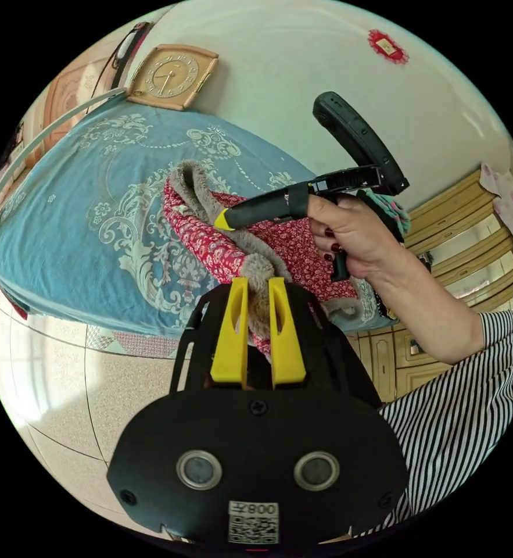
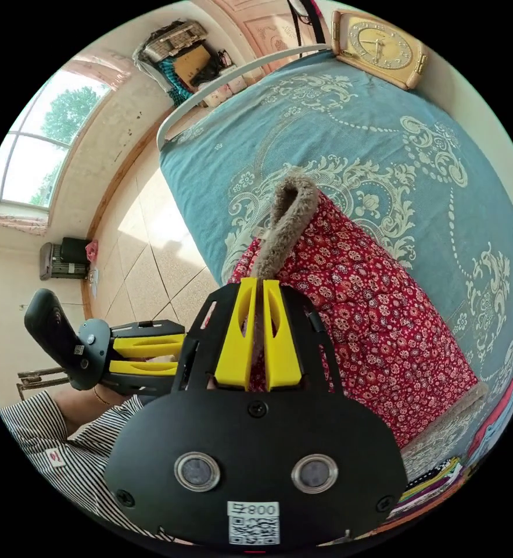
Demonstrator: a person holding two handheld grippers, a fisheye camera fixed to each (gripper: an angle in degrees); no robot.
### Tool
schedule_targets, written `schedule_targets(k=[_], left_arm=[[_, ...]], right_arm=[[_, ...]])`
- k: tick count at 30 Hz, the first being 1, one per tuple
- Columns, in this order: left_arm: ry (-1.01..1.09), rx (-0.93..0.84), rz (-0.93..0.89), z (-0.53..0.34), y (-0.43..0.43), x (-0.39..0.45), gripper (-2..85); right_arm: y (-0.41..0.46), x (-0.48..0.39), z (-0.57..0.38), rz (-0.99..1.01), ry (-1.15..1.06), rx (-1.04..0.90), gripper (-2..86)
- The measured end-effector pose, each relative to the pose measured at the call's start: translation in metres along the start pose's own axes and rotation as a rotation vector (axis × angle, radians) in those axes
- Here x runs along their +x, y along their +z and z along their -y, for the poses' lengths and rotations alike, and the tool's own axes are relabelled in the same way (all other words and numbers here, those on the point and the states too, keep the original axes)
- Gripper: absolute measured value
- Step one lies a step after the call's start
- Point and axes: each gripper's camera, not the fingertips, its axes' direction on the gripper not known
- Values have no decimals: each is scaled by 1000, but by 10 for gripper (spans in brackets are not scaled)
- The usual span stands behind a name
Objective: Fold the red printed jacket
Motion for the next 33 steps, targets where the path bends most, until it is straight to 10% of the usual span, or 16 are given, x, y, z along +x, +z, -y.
schedule_targets(k=[17,33], left_arm=[[318,48,-32,95,-14,221,57],[746,-190,-117,204,112,478,33]], right_arm=[[-138,212,-294,433,440,620,3],[-83,262,-447,475,643,464,0]])
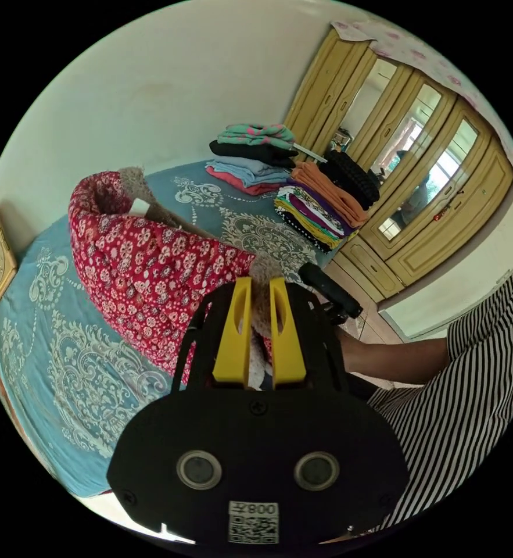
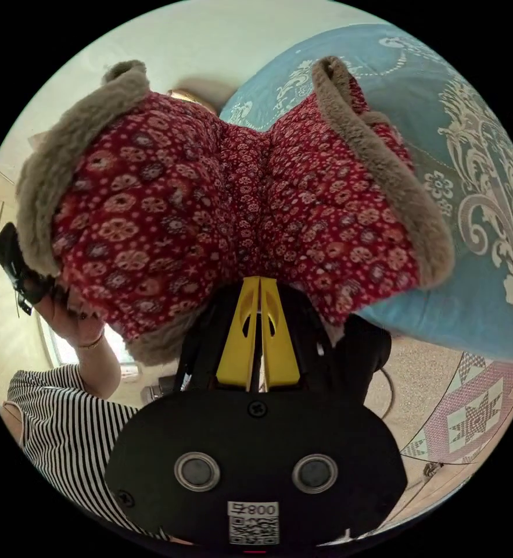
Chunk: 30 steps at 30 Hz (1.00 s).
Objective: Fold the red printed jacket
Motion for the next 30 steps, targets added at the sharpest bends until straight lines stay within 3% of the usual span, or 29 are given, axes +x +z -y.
schedule_targets(k=[6,10,15,17,19,24,30], left_arm=[[17,-202,23,73,93,13,43],[-36,-271,-8,102,144,10,58],[-42,-285,-13,124,167,14,69],[-3,-243,-11,127,157,20,72],[19,-207,-1,126,141,24,60],[-28,47,27,135,87,-10,15],[-128,-129,85,175,150,-93,3]], right_arm=[[-119,52,-67,101,120,269,1],[-190,53,-64,136,23,412,2],[-200,19,7,136,-234,253,2],[-175,21,40,17,-227,100,1],[-156,32,51,18,-225,12,1],[-154,52,39,63,-176,47,0],[-153,58,18,166,-176,70,1]])
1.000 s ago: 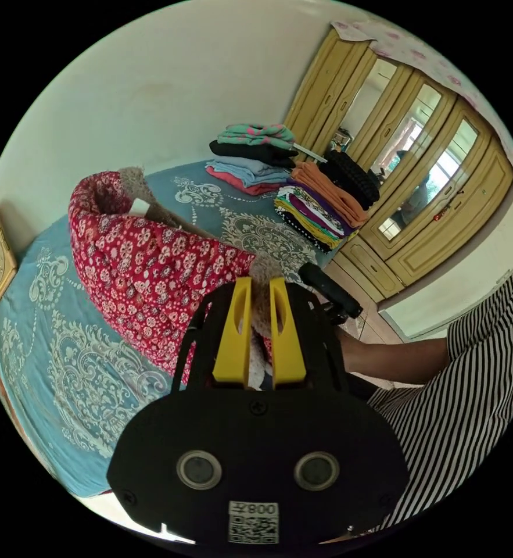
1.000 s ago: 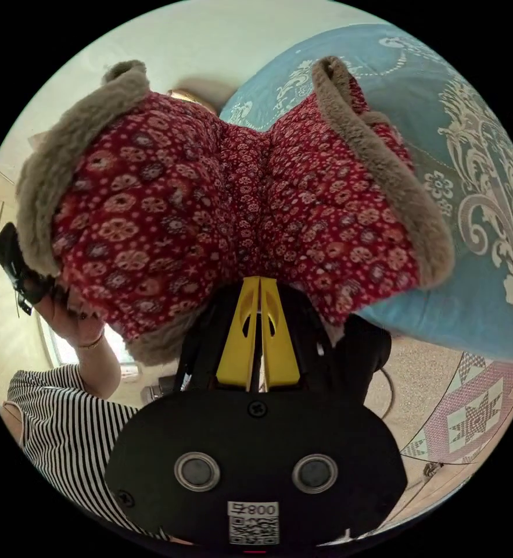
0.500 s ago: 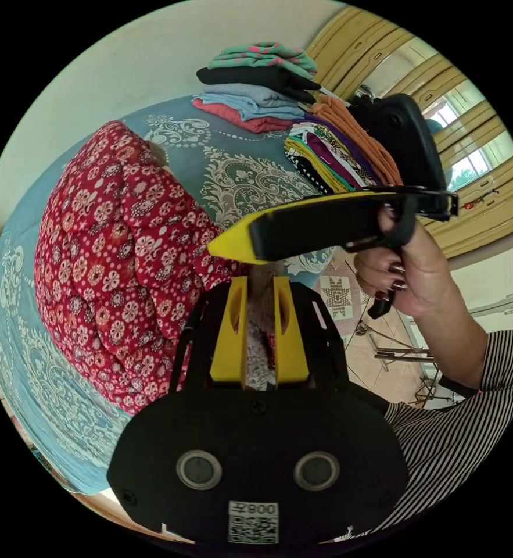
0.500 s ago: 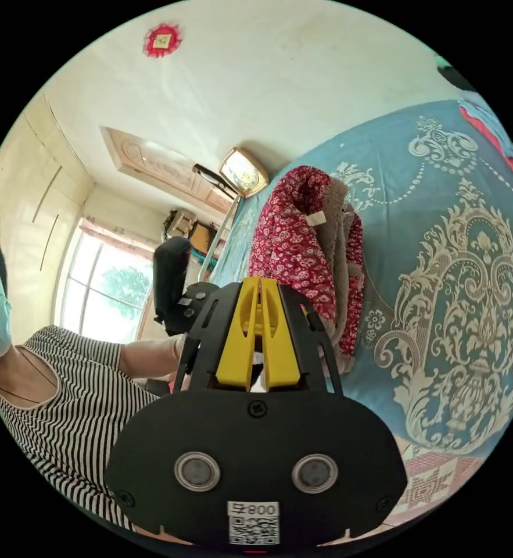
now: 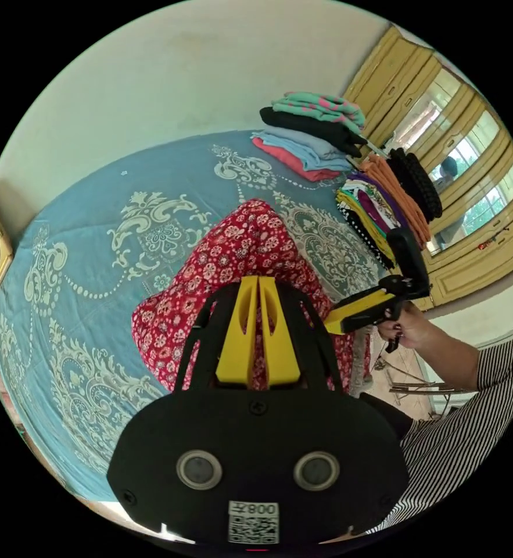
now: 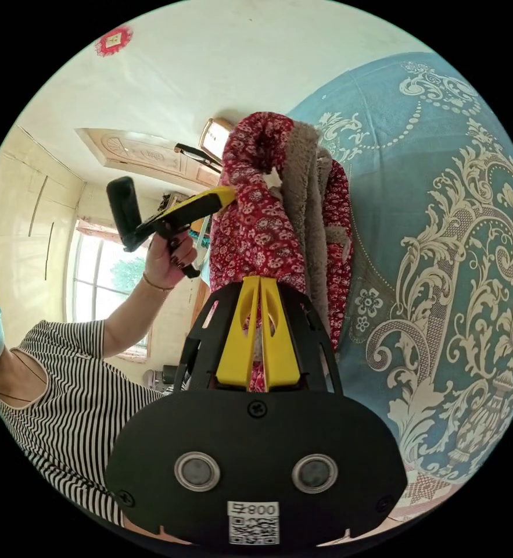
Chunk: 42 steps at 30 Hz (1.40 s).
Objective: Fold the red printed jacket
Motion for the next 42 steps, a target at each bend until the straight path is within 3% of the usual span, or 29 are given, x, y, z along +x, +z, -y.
schedule_targets(k=[5,16,20,23,26,29,33,37,42], left_arm=[[-39,-83,76,-4,53,-16,1],[-51,-108,-10,-13,68,-33,2],[-40,93,-98,-43,16,-27,2],[-43,191,-5,-73,-13,-26,2],[-104,146,93,-92,-5,-45,2],[-181,117,-8,-104,20,-70,1],[-228,94,-29,-119,46,-81,1],[-246,96,-15,-137,69,-88,1],[-240,82,-28,-152,79,-93,1]], right_arm=[[9,-18,-11,-80,-58,-18,1],[55,-90,-27,-458,-349,-106,1],[47,-106,-26,-418,-339,-137,1],[28,-123,-25,-367,-356,-93,1],[10,-145,-17,-366,-408,4,0],[16,-161,14,-382,-473,44,0],[54,-147,66,-504,-435,-15,0],[97,-80,100,-535,-252,-184,0],[93,-57,94,-467,-180,-132,0]])
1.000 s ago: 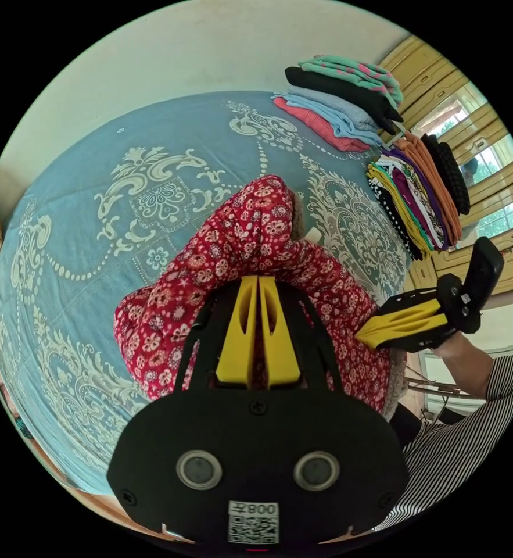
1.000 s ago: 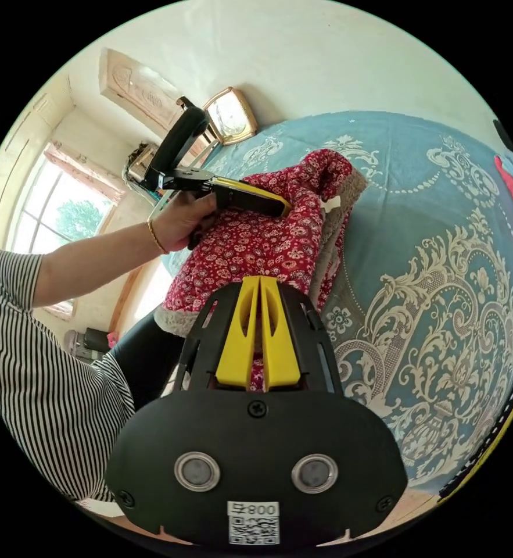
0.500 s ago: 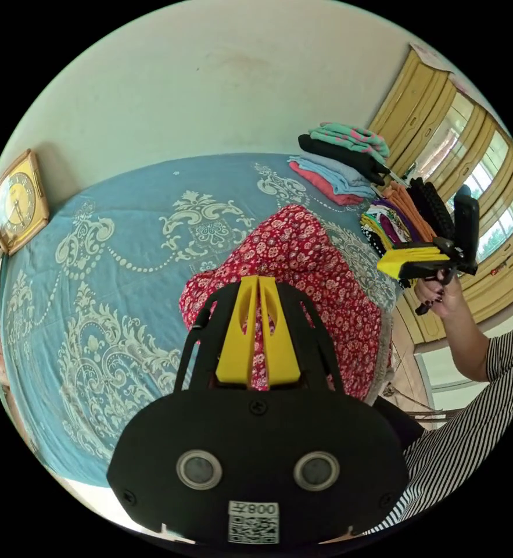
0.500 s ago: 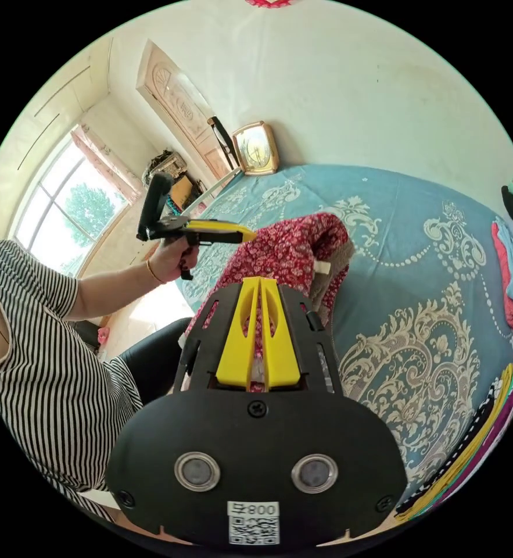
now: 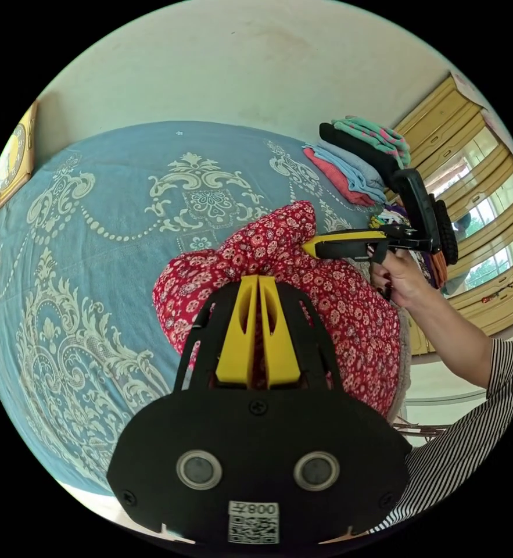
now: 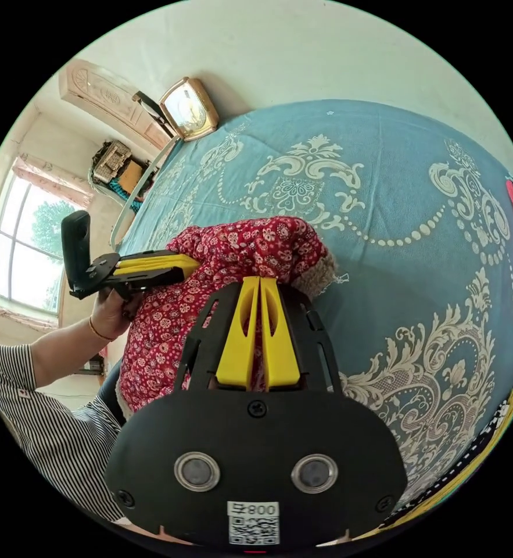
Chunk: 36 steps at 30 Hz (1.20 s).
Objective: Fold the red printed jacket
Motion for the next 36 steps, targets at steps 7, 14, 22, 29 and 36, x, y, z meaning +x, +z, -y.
schedule_targets(k=[7,14,22,29,36], left_arm=[[51,137,-168,-69,-56,19,2],[-22,-16,-169,-138,4,12,2],[-43,-18,-196,-164,-1,-9,20],[-316,82,-249,-245,-27,-71,161],[-504,-7,-474,-291,21,-127,229]], right_arm=[[-73,-30,-54,33,-121,156,1],[-29,-33,-133,81,-106,-11,1],[-27,-1,-140,120,-23,37,7],[-66,34,-167,301,62,192,73],[-101,88,-190,346,175,297,159]])
